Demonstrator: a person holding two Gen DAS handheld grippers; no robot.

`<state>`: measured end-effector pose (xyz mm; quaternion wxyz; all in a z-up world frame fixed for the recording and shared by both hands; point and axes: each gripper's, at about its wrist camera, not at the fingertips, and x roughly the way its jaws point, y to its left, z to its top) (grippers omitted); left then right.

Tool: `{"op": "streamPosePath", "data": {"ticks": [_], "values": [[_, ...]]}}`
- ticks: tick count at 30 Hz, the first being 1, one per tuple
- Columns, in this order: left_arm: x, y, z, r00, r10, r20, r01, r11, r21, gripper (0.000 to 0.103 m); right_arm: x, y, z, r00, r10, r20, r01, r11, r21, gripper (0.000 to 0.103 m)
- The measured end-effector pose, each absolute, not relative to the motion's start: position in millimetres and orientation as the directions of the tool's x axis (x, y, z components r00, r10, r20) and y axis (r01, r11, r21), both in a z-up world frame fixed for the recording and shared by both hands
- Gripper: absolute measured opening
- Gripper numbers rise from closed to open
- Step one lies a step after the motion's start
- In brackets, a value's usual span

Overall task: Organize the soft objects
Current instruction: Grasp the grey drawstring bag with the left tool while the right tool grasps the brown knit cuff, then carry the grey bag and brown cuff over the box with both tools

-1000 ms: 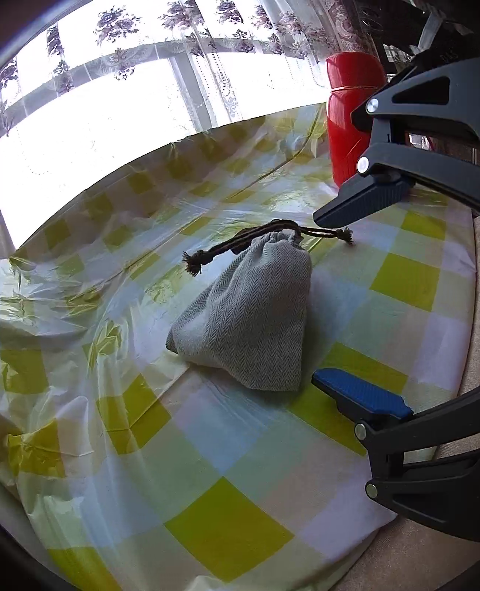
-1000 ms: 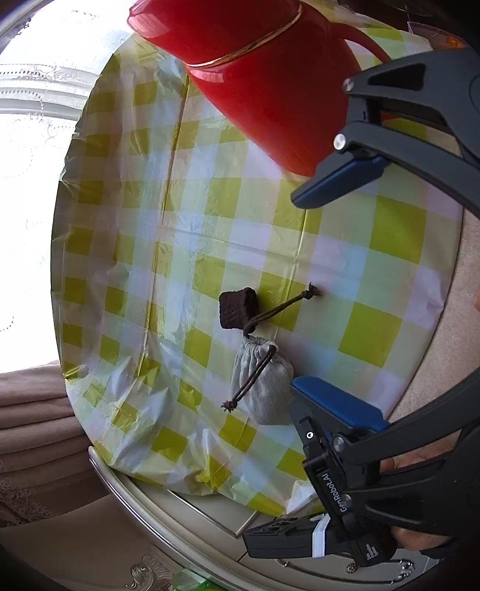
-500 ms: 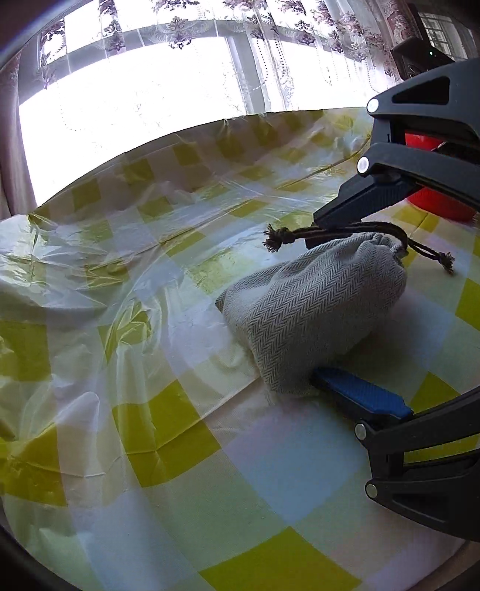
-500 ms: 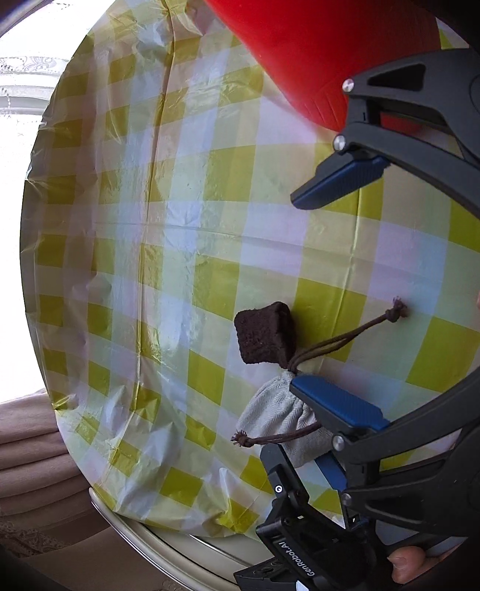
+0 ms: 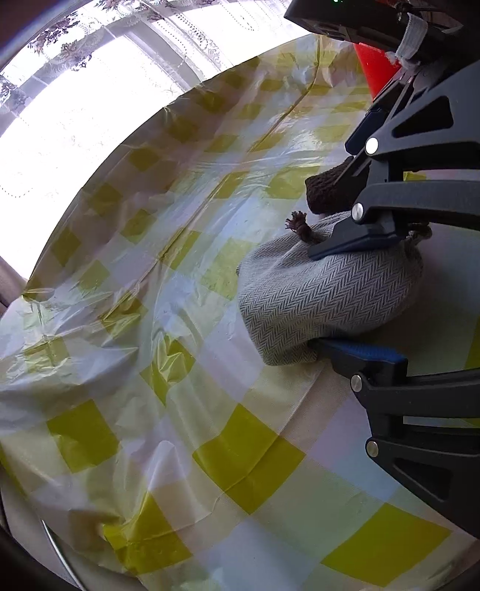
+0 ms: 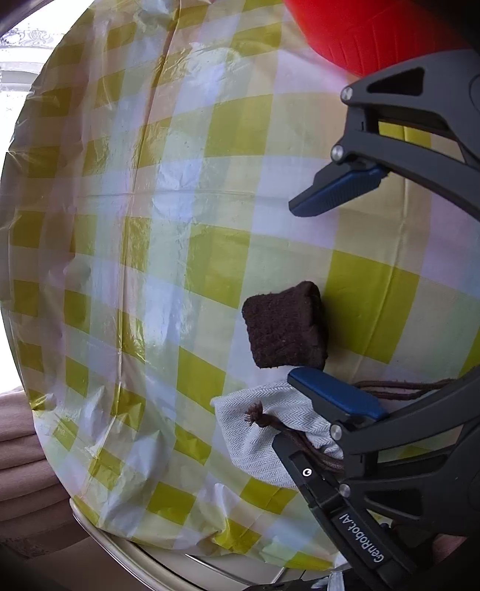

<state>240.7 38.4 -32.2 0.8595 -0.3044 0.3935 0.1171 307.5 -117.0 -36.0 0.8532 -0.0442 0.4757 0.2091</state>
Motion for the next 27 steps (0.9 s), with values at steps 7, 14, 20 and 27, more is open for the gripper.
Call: {"op": "streamPosePath", "data": {"ticks": [7,14,20,27], "values": [[223.5,49.4,-31.0,0.688,0.029,-0.725,-0.47,0.779,-0.414,0.04,311.9,-100.1,-43.0,0.465,0.281,-0.839,-0.425,0.903,0.067,0.072],[216.8,41.1,-25.4,0.728,-0.005,-0.686,-0.413,0.795,-0.444,0.039,303.4,-103.9,-40.8,0.491,0.258,-0.832,-0.416,0.909,0.036,0.036],[212.9,34.1,-21.9,0.745,-0.021,-0.667,-0.375,0.813,-0.445,0.038,281.3,-124.5,-33.7,0.525,0.257,-0.811,-0.359,0.931,0.063,0.031],[203.4,20.7,-12.5,0.757,0.003,-0.654,-0.348,0.848,-0.399,0.038,248.2,-147.4,-27.4,0.569,0.238,-0.787,-0.312,0.948,0.062,0.031]]}}
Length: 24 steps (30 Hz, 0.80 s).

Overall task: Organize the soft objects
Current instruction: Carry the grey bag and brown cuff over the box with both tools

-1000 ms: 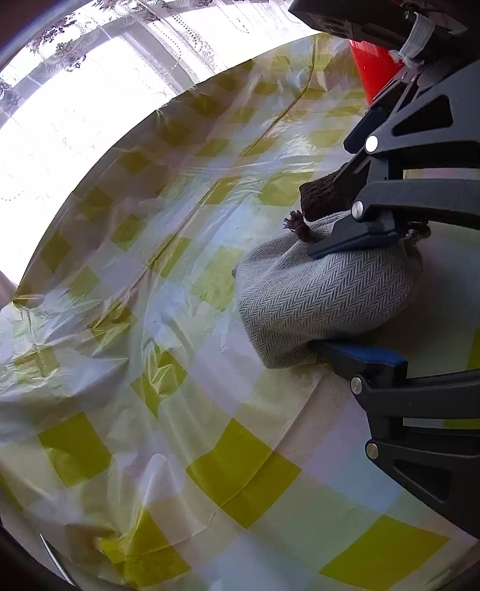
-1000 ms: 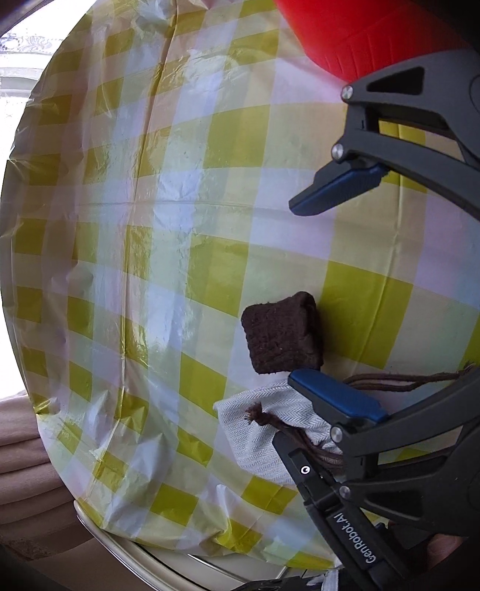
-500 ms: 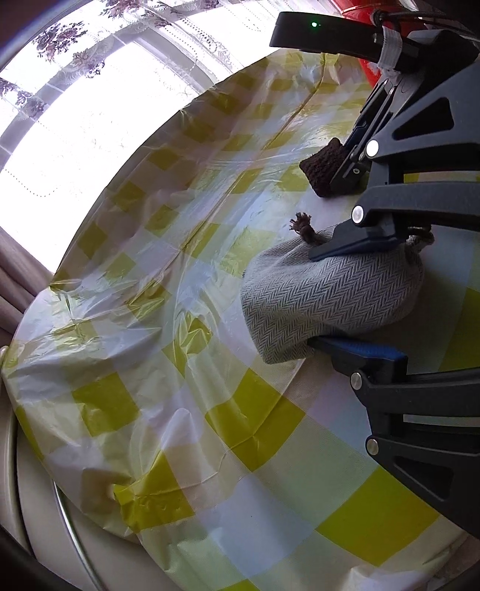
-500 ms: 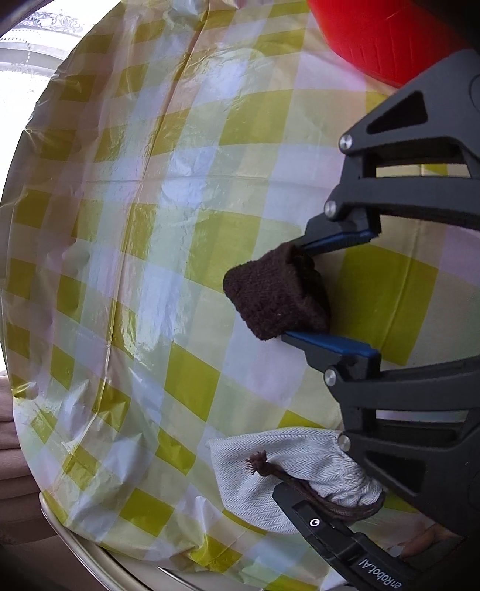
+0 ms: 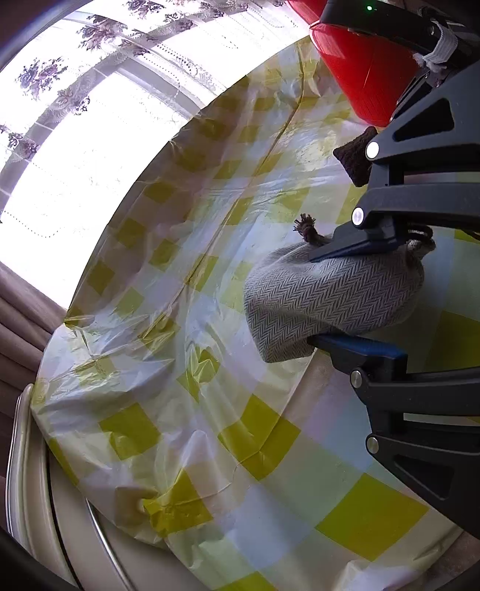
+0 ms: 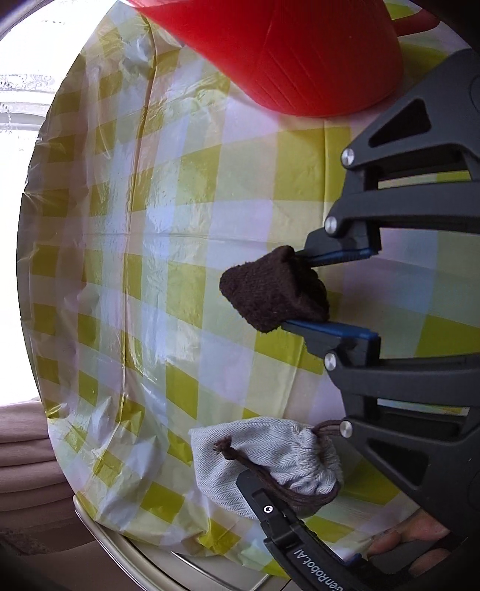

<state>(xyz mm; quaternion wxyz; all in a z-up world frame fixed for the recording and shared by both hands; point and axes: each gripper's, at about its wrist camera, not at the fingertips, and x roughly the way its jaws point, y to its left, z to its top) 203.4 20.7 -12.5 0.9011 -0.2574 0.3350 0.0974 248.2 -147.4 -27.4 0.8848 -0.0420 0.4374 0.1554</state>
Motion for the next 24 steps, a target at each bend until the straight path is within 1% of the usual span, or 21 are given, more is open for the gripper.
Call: {"op": "streamPosePath", "data": {"ticks": [5,14,24], "values": [[195.7,11.8,-5.9,0.763,0.004,-0.646,-0.331,0.862,-0.385,0.038,232.9,-159.5,-20.2,0.587,0.234,-0.775,-0.299,0.952,0.062,0.031],[175.3,-7.8,4.8,0.773,-0.029,-0.633,-0.287,0.875,-0.39,0.038,198.1,-186.4,-9.9,0.603,0.234,-0.763,-0.263,0.961,0.087,0.031],[138.5,-44.2,20.0,0.783,-0.131,-0.608,-0.203,0.87,-0.449,0.038,154.9,-232.5,5.8,0.631,0.221,-0.744,-0.203,0.972,0.118,0.031]]}}
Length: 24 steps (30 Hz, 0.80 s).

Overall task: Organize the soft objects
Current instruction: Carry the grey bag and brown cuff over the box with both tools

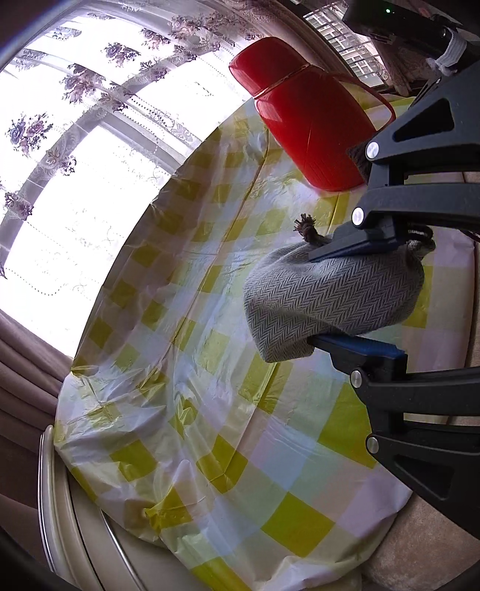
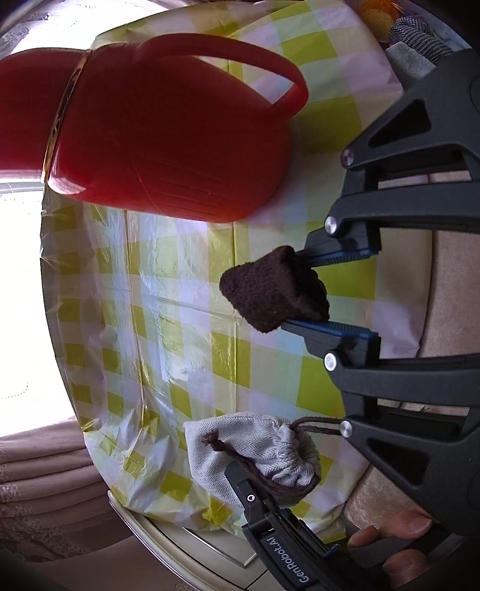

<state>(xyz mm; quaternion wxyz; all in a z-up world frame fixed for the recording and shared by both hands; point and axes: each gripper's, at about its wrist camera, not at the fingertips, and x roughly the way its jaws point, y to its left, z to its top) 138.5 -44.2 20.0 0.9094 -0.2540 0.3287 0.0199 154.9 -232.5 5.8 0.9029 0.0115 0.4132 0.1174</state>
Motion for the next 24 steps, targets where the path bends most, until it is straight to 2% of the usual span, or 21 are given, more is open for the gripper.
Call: {"op": "streamPosePath", "data": {"ticks": [9,18,24], "values": [[112.9,-127.3,34.8,0.733,-0.341,-0.589,-0.012,0.859,-0.512,0.038,107.4,-315.4,22.1,0.668,0.153,-0.729,-0.081,0.988,0.133,0.031],[90.8,-241.6,44.6,0.565,-0.593,-0.574,0.236,0.783,-0.576,0.038,43.9,-431.0,19.0,0.642,-0.005,-0.767,0.138,0.984,0.109,0.031],[76.8,-299.7,39.2,0.448,-0.665,-0.597,0.316,0.743,-0.591,0.038,9.2,-491.1,7.2,0.587,-0.06,-0.807,0.249,0.962,0.109,0.031]]}}
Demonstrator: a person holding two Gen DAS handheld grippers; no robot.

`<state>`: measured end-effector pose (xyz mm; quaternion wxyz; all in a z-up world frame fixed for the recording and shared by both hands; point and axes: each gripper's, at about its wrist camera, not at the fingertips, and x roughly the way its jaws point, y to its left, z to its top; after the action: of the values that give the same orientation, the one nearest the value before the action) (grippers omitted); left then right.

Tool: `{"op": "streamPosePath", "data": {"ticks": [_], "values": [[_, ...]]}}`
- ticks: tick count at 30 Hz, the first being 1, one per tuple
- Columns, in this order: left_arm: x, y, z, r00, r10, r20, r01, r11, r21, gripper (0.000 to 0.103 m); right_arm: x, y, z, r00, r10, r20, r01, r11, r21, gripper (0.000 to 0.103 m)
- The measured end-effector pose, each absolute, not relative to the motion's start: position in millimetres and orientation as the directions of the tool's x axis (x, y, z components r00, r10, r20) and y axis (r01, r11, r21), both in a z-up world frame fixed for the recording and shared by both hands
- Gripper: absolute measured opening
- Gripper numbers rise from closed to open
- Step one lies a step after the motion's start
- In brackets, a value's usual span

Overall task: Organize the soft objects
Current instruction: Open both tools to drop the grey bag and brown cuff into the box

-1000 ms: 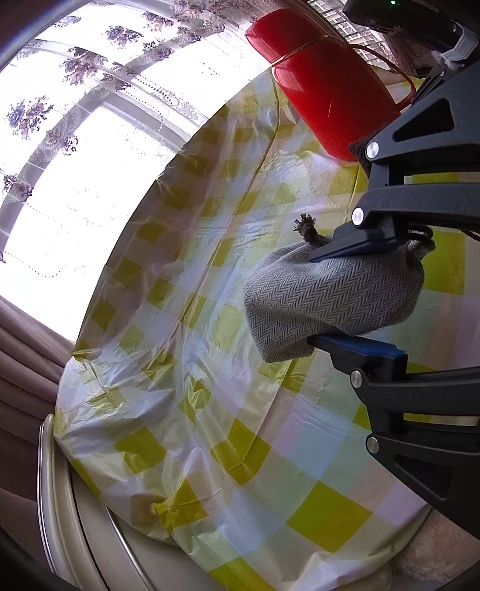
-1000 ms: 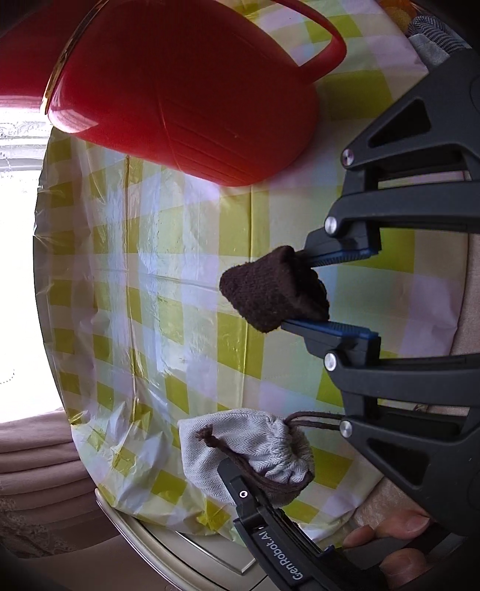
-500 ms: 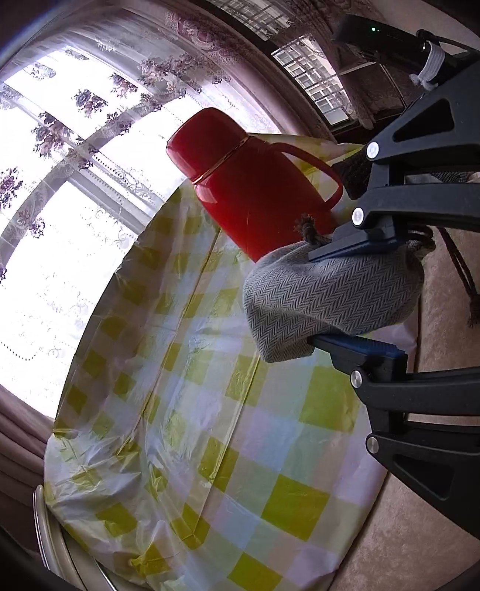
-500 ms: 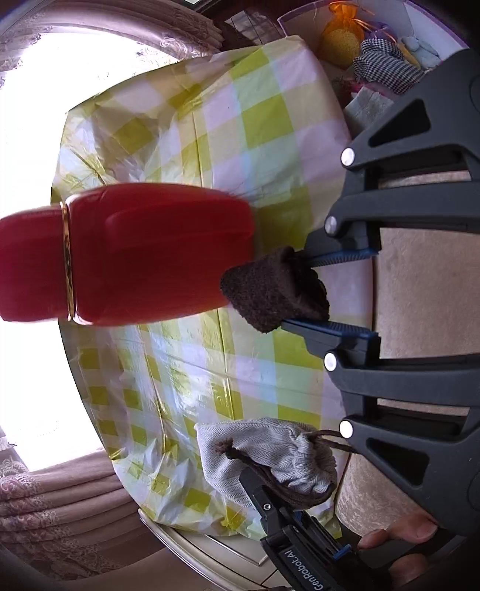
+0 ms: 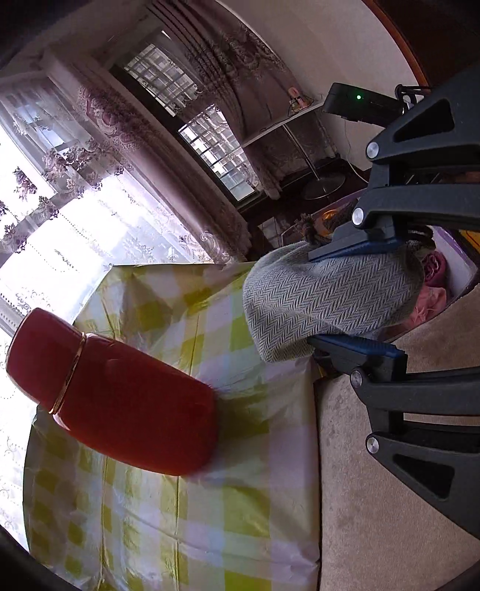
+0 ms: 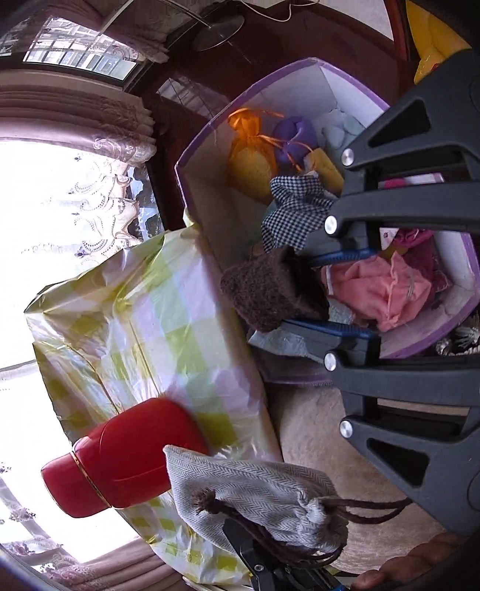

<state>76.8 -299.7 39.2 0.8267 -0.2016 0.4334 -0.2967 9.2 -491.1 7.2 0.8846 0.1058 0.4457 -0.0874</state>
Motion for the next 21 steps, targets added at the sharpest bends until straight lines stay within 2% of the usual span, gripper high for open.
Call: {"op": "streamPosePath", "data": {"ticks": [9,11,12,13,17,21], "values": [[63.0,-349.7,21.8,0.339,-0.672,-0.658,0.363,0.739,-0.568,0.04,-20.6,-527.3,-20.7,0.519,-0.067,-0.852,0.326,0.937,0.125,0.034],[64.1,-356.7,13.0,0.293,-0.655,-0.696,0.365,0.75,-0.552,0.05,-22.2,-529.2,-24.9,0.51,-0.07,-0.858,0.335,0.934,0.123,0.041],[64.4,-356.8,8.5,0.277,-0.643,-0.714,0.353,0.759,-0.547,0.055,-22.6,-529.2,-26.7,0.502,-0.073,-0.862,0.338,0.934,0.118,0.052],[64.3,-356.9,5.2,0.268,-0.628,-0.73,0.342,0.771,-0.537,0.057,-23.1,-528.5,-27.7,0.493,-0.083,-0.866,0.342,0.934,0.105,0.056],[57.5,-352.9,1.4,0.258,-0.573,-0.778,0.344,0.807,-0.48,0.058,-28.0,-524.1,-28.6,0.482,-0.108,-0.869,0.341,0.937,0.073,0.057],[35.9,-344.0,3.5,0.276,-0.53,-0.802,0.403,0.821,-0.404,0.065,-35.8,-517.4,-25.8,0.466,-0.147,-0.872,0.345,0.938,0.027,0.059]]}}
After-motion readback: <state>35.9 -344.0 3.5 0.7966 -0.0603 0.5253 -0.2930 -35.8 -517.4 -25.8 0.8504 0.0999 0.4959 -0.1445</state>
